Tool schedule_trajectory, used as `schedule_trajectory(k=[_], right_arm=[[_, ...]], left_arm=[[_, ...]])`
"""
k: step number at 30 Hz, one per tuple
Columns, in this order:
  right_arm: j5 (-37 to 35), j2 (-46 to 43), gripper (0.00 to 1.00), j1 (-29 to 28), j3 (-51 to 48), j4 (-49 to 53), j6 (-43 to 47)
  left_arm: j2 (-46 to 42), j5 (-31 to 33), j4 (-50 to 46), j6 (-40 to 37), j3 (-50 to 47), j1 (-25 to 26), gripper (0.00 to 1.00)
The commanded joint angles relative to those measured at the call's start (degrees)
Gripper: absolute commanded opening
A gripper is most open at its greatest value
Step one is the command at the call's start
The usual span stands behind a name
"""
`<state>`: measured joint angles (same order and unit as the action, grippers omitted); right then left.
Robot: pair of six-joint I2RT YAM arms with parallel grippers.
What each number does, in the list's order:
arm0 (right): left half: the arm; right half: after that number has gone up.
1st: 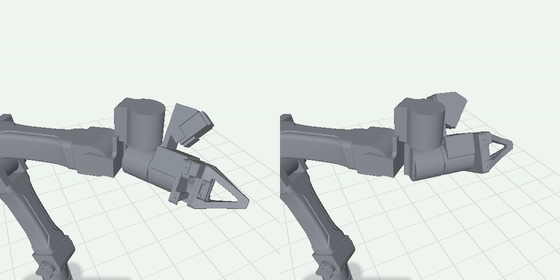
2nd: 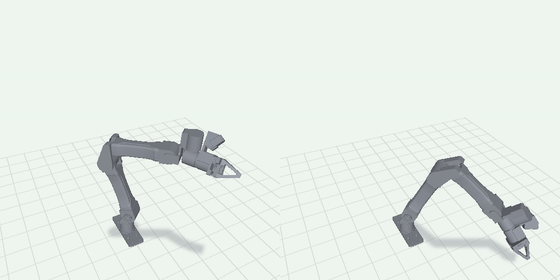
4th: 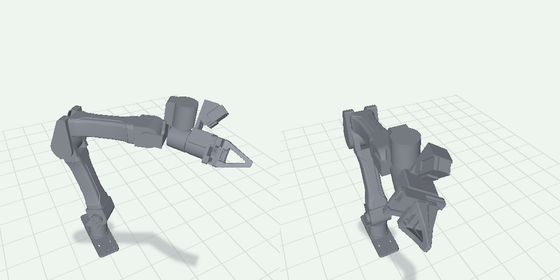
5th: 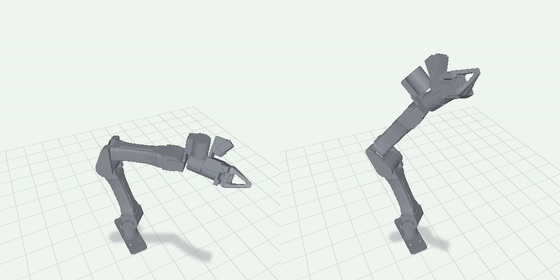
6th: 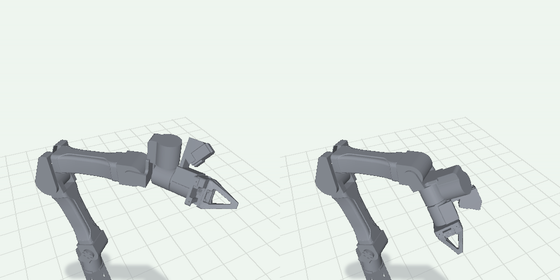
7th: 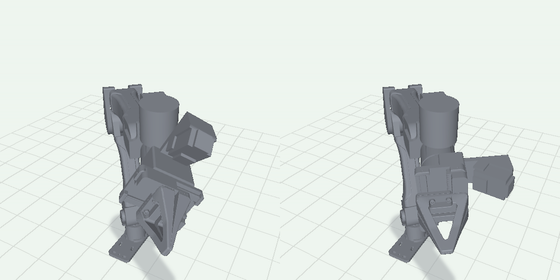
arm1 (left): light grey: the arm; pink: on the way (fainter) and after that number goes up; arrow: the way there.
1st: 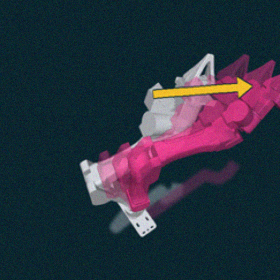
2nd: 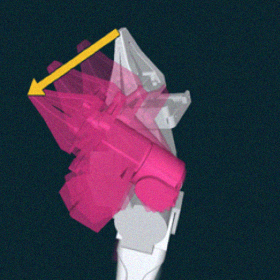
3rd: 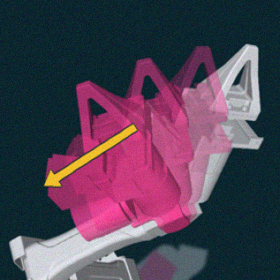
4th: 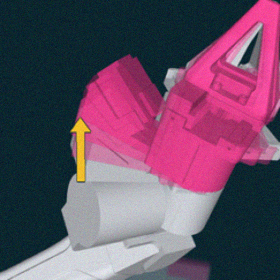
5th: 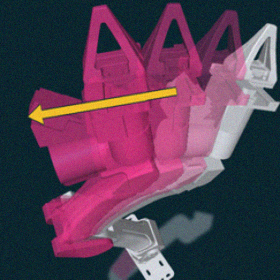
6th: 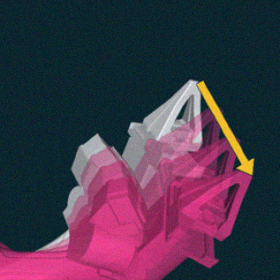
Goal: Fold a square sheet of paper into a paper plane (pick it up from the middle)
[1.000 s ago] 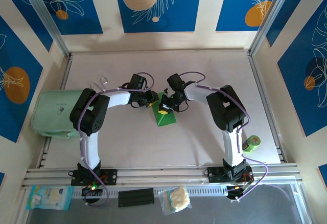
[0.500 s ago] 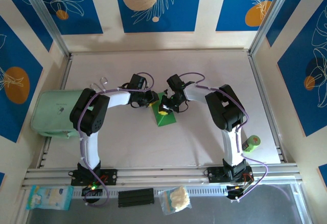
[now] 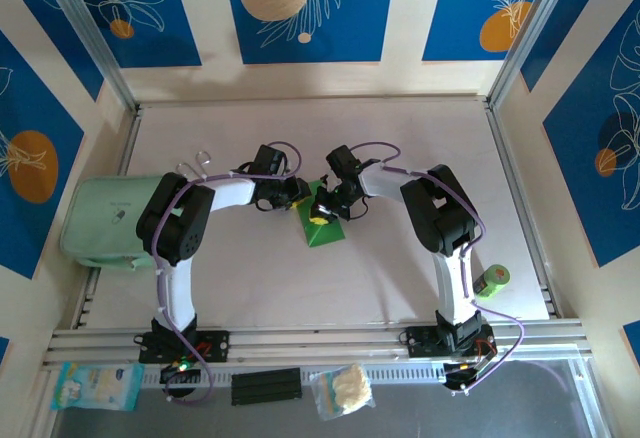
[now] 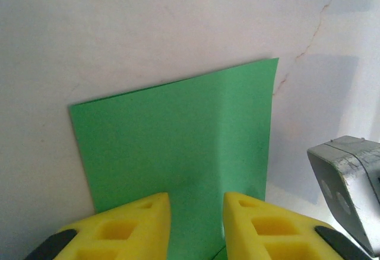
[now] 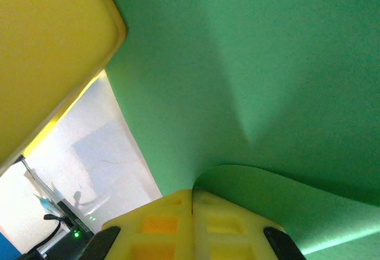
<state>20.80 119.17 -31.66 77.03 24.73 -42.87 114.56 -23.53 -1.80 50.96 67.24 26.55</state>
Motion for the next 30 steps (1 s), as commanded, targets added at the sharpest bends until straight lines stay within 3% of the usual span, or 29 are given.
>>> schedule_trajectory(k=[1, 30], right_arm=[[1.0, 1.1, 0.00, -0.3, 1.7, 1.0, 0.4], [-0.4, 2.9, 0.00, -0.3, 1.7, 3.6, 1.9]], left_arm=[[1.1, 0.6, -2.5, -0.3, -1.6, 0.2, 0.32], [0.6, 0.7, -3.5, -0.7, -0.4, 0.2, 0.32]])
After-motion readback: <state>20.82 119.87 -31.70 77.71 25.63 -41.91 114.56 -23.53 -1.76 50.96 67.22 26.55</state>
